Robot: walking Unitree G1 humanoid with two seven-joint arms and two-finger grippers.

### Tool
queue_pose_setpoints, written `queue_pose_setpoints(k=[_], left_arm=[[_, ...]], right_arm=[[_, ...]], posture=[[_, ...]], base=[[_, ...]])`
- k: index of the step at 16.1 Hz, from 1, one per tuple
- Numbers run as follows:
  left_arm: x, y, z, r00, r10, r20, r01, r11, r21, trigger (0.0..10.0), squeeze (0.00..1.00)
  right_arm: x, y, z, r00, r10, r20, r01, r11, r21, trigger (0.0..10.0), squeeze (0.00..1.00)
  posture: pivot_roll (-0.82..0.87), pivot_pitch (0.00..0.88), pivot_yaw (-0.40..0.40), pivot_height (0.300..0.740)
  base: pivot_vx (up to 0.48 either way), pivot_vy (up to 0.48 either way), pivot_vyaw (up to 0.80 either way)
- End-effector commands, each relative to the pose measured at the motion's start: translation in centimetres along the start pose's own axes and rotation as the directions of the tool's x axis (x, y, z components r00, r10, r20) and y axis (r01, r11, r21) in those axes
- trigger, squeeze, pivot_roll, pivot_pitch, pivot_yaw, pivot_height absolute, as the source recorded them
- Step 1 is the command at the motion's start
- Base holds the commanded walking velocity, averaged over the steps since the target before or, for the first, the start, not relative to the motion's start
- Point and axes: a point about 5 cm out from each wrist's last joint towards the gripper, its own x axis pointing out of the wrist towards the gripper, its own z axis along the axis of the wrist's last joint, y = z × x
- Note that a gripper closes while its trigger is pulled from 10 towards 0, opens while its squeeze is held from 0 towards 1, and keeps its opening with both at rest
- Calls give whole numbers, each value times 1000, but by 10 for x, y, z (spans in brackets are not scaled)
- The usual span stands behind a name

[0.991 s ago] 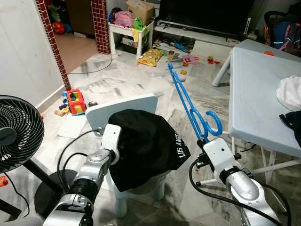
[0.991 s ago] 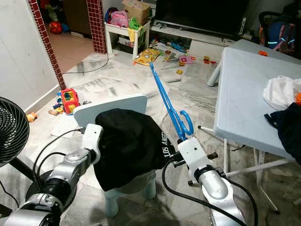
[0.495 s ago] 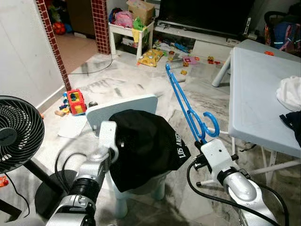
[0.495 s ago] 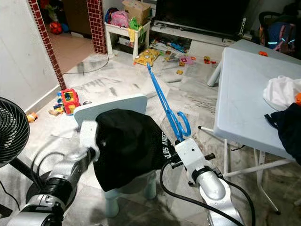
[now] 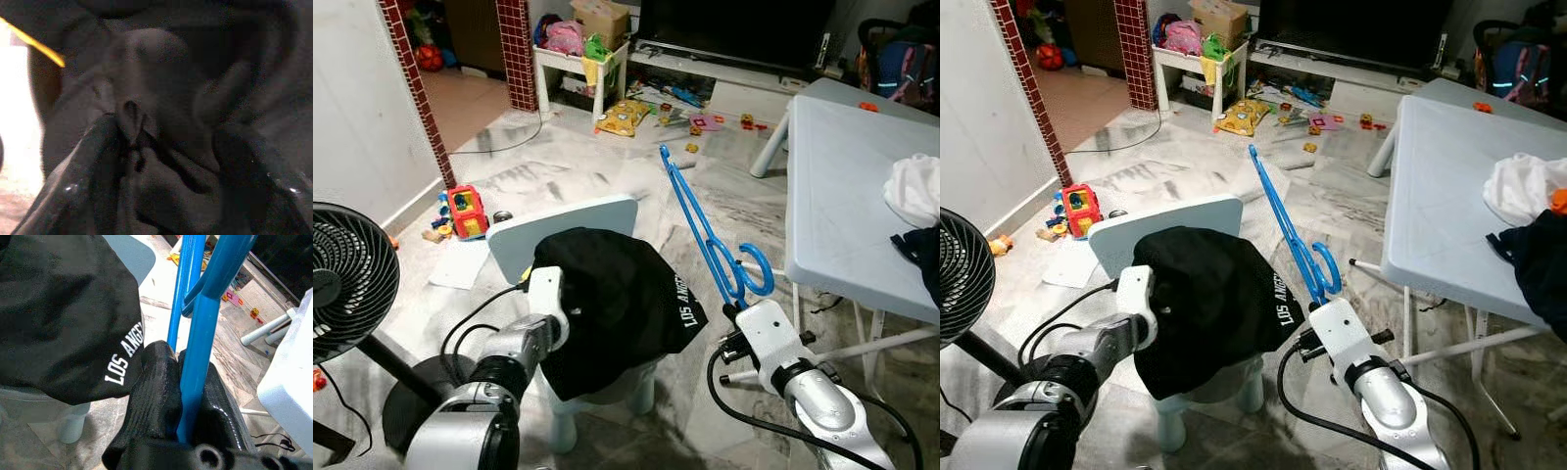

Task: Hang hanger

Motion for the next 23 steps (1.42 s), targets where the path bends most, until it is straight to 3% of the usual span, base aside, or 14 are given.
queue_pose_setpoints(k=[1, 6, 13, 17, 23], left_arm=[[-1, 4, 7, 999, 25, 27, -25, 1000, 13, 0, 0], [-1, 11, 8, 998, 41, 50, -44, 996, 75, 0, 0], [-1, 12, 10, 997, 40, 67, -45, 996, 76, 0, 0], [-2, 12, 21, 988, 69, 135, -98, 970, 224, 0, 0], [-5, 22, 26, 980, 118, 159, -150, 967, 205, 0, 0]], right_arm=[[-3, -4, 4, 1000, -7, 7, 7, 1000, -13, 10000, 0], [-4, -2, 3, 1000, -3, 1, 3, 1000, -11, 10000, 0], [-2, -3, 3, 1000, -6, 0, 6, 1000, -12, 10000, 0], [-2, -3, 3, 1000, -5, 1, 5, 1000, -10, 10000, 0], [4, -2, 5, 1000, 2, 8, -2, 1000, -9, 10000, 0]], posture=[[-74, 9, -67, 740], [-67, 16, -66, 740], [-64, 14, -65, 740], [-55, 9, -67, 740], [-37, 3, -70, 740]], base=[[0, 0, 0], [0, 0, 0], [0, 0, 0], [0, 0, 0], [0, 0, 0]])
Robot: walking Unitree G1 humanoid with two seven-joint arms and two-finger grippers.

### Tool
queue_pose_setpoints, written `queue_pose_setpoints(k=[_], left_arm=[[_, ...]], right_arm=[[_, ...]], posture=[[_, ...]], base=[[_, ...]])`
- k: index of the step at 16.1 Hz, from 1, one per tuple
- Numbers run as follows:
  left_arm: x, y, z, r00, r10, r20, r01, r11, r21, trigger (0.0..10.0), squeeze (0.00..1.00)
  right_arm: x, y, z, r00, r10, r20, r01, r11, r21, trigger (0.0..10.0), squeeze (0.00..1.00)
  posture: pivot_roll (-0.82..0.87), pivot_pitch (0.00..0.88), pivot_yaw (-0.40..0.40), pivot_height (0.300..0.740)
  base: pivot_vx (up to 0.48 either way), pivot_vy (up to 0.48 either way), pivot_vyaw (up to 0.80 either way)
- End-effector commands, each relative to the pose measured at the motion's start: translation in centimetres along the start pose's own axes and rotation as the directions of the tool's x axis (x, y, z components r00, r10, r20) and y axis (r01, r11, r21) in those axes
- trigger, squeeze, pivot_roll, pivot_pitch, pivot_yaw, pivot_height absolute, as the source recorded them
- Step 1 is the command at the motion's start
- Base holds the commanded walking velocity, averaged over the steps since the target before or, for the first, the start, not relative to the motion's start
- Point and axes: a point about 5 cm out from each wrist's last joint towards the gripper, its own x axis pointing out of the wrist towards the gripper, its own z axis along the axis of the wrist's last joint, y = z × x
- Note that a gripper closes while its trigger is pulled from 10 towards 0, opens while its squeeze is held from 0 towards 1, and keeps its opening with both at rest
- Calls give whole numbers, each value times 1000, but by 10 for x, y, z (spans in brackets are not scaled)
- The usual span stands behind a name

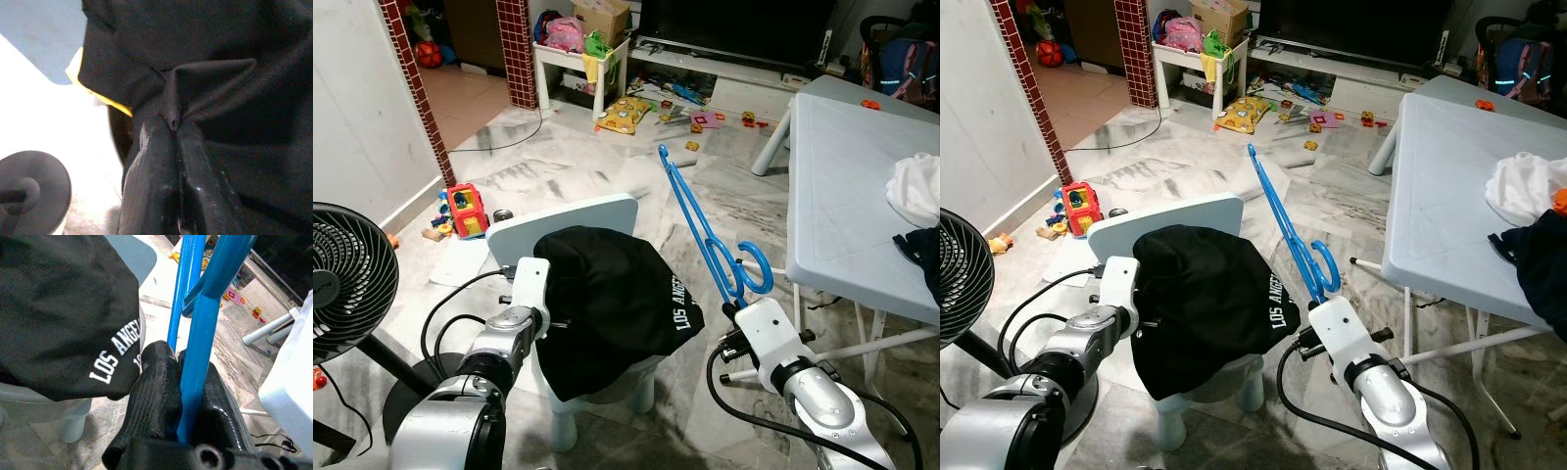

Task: Hang hanger

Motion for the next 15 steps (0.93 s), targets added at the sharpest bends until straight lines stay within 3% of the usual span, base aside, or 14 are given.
queue_pose_setpoints(k=[1, 4, 7, 9, 10, 12, 13, 14, 15], left_arm=[[0, 4, 15, 998, 31, 53, -32, 999, 17, 0, 0], [-5, 16, 44, 963, 112, 244, -164, 965, 207, 0, 0], [-12, 13, 79, 916, 43, 399, -204, 905, 373, 0, 0], [-16, 3, 97, 880, -52, 472, -223, 832, 508, 0, 0], [-17, -13, 106, 860, -181, 478, -190, 755, 628, 0, 0], [-20, -42, 108, 815, -382, 436, -114, 632, 766, 0, 0], [-21, -66, 100, 777, -516, 361, -60, 510, 858, 0, 0], [-22, -83, 88, 746, -612, 262, 26, 420, 907, 0, 0], [-25, -96, 74, 708, -687, 162, 83, 309, 947, 0, 0]], right_arm=[[1, -2, 3, 1000, -2, 11, 2, 1000, -7, 10000, 0], [1, -3, 2, 1000, -6, 11, 6, 1000, -6, 10000, 0], [2, -2, 1, 1000, -9, 11, 9, 1000, -2, 10000, 0], [4, -1, 3, 1000, -5, 17, 5, 1000, 0, 10000, 0], [5, -1, 4, 1000, -6, 21, 6, 1000, -1, 10000, 0], [4, -4, 3, 1000, -16, 20, 16, 1000, -1, 10000, 0], [3, -4, 2, 1000, -21, 16, 21, 1000, -1, 10000, 0], [2, -4, 2, 1000, -22, 16, 22, 1000, -1, 10000, 0], [2, -3, 3, 1000, -24, 17, 24, 1000, 1, 10000, 0]], posture=[[-37, 3, -69, 740], [-33, 0, -66, 740], [-19, 0, -66, 740], [-20, 0, -64, 740], [-23, 0, -63, 740], [-29, 0, -60, 740], [-35, 0, -57, 740], [-45, 0, -55, 740], [-51, 0, -54, 740]], base=[[0, 0, 0], [0, 0, 0], [0, 0, 0], [0, 0, 0], [0, 0, 0], [0, 0, 0], [0, 0, 0], [0, 0, 0], [0, 0, 0]])
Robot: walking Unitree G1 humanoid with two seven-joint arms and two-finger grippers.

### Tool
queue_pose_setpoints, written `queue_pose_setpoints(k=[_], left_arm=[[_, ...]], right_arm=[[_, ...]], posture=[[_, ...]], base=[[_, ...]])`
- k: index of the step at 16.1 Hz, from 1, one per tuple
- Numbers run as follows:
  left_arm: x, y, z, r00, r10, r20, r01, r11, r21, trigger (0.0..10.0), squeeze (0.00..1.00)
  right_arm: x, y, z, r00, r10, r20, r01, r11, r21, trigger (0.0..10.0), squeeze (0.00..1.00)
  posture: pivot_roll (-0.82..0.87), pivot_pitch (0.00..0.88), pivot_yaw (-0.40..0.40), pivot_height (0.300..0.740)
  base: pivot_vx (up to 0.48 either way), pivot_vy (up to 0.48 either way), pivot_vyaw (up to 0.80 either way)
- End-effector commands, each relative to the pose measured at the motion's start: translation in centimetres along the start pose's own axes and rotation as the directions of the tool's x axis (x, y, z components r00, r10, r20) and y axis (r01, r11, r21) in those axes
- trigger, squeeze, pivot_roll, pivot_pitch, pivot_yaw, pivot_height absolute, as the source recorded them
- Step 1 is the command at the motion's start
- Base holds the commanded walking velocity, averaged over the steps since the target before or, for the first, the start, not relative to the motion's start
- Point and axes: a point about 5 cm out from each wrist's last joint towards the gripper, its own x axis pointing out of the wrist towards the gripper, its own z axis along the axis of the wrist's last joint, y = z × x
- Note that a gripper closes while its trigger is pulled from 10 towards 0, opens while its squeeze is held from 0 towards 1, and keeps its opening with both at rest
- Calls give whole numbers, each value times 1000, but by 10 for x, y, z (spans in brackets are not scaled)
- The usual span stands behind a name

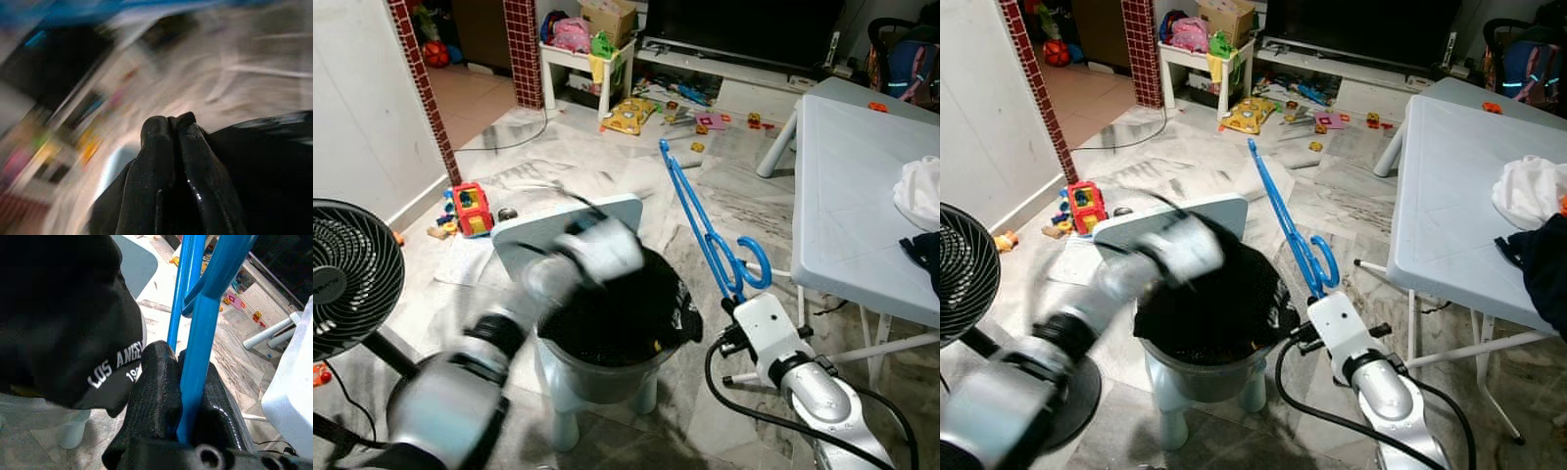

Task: Hang hanger

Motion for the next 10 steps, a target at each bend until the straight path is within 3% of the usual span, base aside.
queue_pose_setpoints(k=[1, 2, 4, 6, 7, 8, 9, 10], left_arm=[[1, -15, 3, 992, -124, 36, 122, 991, 52, 0, 0], [1, -18, 4, 988, -152, 42, 150, 987, 49, 0, 0], [0, -46, 6, 944, -320, 80, 314, 946, 81, 0, 0], [-1, -56, 4, 924, -375, 72, 372, 927, 43, 0, 0], [-1, -55, 1, 930, -363, 60, 362, 932, 23, 1686, 0], [0, -46, -3, 960, -280, 22, 281, 959, -39, 10000, 0], [1, -33, -9, 988, -154, -24, 148, 976, -162, 10000, 0], [1, -21, -15, 997, -46, -67, 23, 951, -308, 10000, 0]], right_arm=[[-2, -3, 2, 1000, -18, 12, 18, 1000, -6, 10000, 0], [-2, -4, 2, 1000, -18, 12, 18, 1000, -6, 10000, 0], [-3, -5, 2, 1000, -24, 9, 24, 1000, -6, 10000, 0], [-3, -5, 2, 1000, -24, 9, 24, 1000, -8, 10000, 0], [-2, -5, 2, 1000, -23, 10, 23, 1000, -8, 10000, 0], [-2, -5, 3, 1000, -20, 11, 20, 1000, -9, 10000, 0], [-1, -4, 3, 1000, -18, 11, 19, 1000, -8, 10000, 0], [-1, -4, 3, 1000, -18, 11, 18, 1000, -8, 10000, 0]], posture=[[-54, 0, -54, 740], [-54, 0, -54, 740], [-55, 0, -58, 740], [-55, 0, -59, 740], [-53, 0, -62, 740], [-48, 0, -63, 740], [-46, 0, -63, 740], [-43, 0, -64, 740]], base=[[0, 0, 0], [0, 0, 0], [0, 0, 0], [0, 0, 0], [0, 0, 0], [0, 0, 0], [0, 0, 0], [0, 0, 0]])
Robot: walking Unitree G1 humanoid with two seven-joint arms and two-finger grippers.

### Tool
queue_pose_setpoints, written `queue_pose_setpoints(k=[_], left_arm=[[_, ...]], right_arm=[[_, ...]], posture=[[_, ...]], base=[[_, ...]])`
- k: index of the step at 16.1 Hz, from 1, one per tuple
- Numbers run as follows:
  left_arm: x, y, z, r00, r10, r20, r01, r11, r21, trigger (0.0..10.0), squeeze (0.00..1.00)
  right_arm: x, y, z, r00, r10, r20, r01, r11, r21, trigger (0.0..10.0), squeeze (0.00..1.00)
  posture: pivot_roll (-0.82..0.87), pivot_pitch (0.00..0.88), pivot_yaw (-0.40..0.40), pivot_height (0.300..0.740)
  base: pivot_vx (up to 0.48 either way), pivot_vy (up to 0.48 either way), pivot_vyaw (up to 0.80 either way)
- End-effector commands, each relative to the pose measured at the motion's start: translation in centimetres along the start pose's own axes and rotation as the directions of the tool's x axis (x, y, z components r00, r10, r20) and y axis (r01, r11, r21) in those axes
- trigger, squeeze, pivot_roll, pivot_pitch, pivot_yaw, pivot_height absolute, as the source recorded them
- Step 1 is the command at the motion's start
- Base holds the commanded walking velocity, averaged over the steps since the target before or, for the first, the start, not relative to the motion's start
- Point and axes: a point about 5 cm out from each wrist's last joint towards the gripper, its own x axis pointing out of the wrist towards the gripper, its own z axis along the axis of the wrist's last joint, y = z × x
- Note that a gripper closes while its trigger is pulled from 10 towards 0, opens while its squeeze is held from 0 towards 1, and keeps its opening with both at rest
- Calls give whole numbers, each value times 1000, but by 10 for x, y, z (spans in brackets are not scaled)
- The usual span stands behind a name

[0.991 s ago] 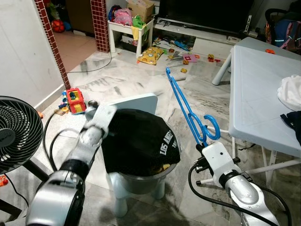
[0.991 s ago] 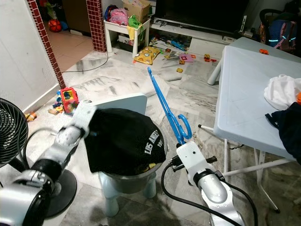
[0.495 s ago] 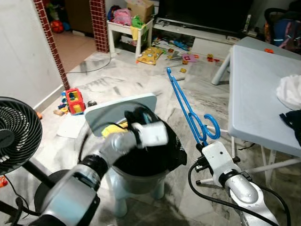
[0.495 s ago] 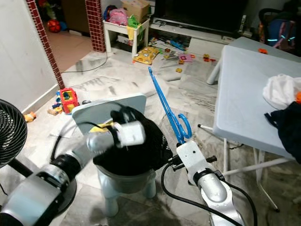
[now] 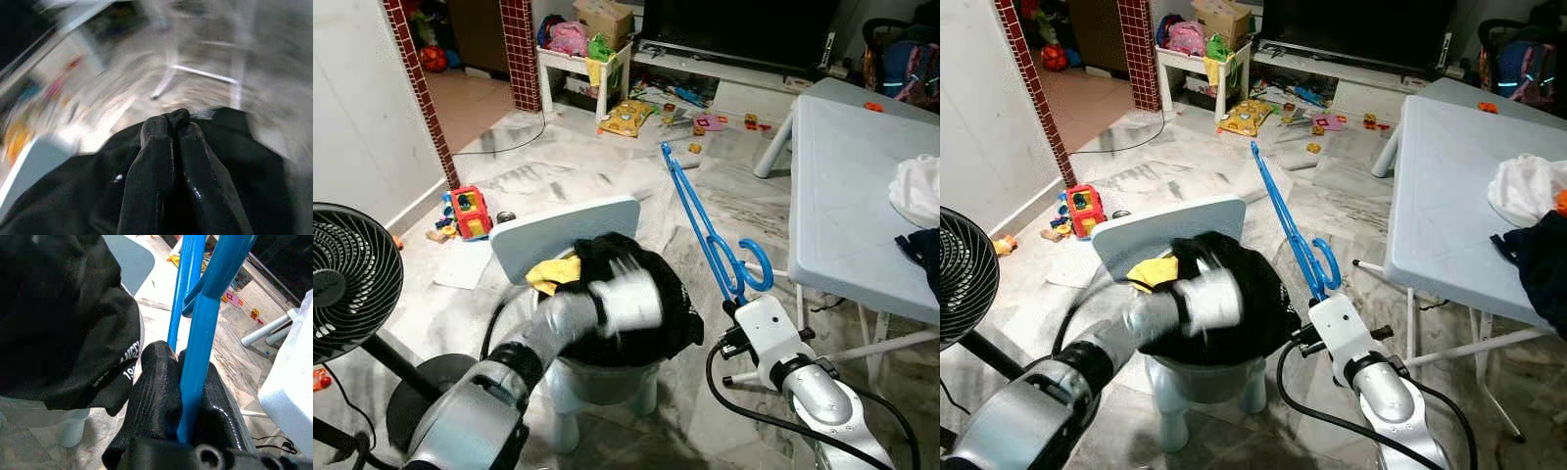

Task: Hang hanger

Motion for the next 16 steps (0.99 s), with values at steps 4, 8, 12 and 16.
queue_pose_setpoints(k=[4, 8, 12, 16], left_arm=[[-4, 20, -4, 992, 126, 9, -111, 904, -412, 10000, 1000], [-4, 18, -1, 995, 81, 53, -28, 767, -641, 10000, 1000], [-22, 23, 2, 957, 291, -7, -191, 609, -770, 10000, 1000], [-52, 18, -1, 884, 451, -127, -391, 562, -728, 10000, 1000]], right_arm=[[3, -1, 5, 1000, -5, 21, 5, 1000, -7, 10000, 0], [7, -1, 7, 1000, 0, 28, 1, 1000, -10, 10000, 0], [7, 1, 5, 1000, 1, 28, 0, 1000, -7, 10000, 0], [11, 1, 6, 999, 7, 35, -6, 1000, -9, 10000, 0]], posture=[[-29, 0, -69, 740], [-14, 0, -74, 740], [4, 0, -68, 740], [25, 0, -72, 740]], base=[[0, 0, 0], [0, 0, 0], [0, 0, 0], [0, 0, 0]])
